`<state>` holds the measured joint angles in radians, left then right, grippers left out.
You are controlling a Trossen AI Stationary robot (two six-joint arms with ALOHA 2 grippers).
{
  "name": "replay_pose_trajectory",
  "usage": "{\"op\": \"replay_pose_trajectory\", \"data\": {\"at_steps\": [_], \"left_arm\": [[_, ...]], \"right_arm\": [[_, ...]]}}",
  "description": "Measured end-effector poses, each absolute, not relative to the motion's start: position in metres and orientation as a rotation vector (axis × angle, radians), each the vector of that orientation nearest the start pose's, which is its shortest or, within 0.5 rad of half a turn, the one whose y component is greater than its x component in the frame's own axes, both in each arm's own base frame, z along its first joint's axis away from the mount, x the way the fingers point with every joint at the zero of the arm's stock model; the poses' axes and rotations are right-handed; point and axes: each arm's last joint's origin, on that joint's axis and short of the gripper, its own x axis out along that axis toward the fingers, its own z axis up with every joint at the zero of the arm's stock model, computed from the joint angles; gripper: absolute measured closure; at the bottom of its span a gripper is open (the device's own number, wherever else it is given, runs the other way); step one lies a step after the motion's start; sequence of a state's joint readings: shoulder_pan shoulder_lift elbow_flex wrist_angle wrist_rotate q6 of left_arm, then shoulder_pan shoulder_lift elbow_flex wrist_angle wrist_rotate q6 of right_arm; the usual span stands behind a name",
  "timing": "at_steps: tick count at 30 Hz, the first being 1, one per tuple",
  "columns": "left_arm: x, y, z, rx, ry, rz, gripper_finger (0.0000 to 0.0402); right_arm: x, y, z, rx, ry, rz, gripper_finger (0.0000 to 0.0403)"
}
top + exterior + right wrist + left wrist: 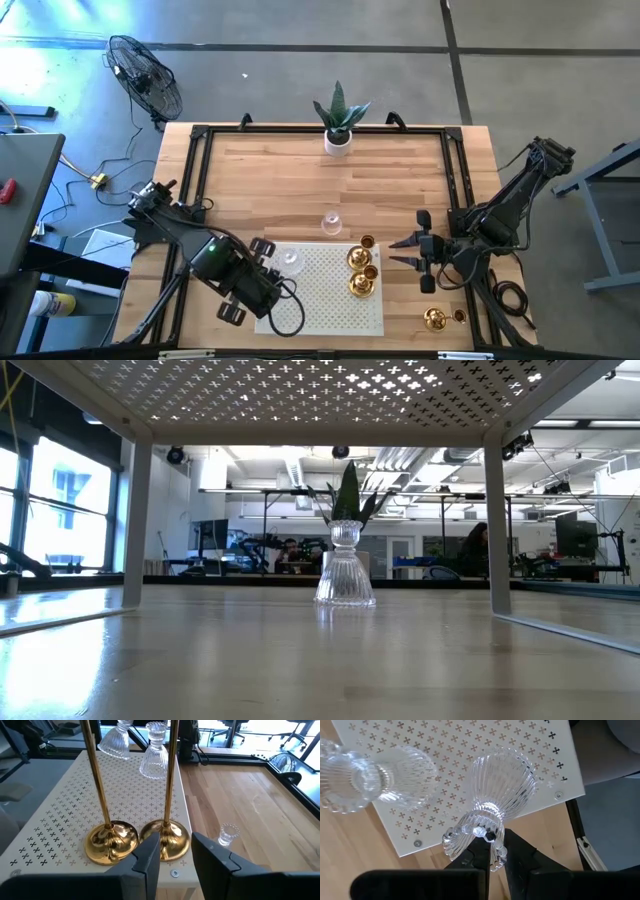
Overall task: Pick & Place candle stick holders
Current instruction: Put the bottom left glass candle holder on the shelf
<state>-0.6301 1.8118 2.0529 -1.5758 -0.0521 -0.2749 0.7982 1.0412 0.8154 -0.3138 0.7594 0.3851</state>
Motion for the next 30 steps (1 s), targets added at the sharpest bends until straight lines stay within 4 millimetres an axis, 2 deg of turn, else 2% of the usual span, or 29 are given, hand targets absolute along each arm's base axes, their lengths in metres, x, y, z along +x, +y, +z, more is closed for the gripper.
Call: {"op": "replay_pose_trajectory", "data": {"at_steps": [26,30], "left_arm": [[0.2679,-0.1920,0.3833,0.230,1.301,-0.282,0.0377],[0.2680,-0.1919,0.3833,0.213,1.301,-0.264,0.0349]], "right_arm": [[0.1641,0.1403,0.2889,0.001,0.390,-0.024,0.0299],[0.1641,0.1403,0.2888,0.000,0.391,-0.024,0.0299]]}}
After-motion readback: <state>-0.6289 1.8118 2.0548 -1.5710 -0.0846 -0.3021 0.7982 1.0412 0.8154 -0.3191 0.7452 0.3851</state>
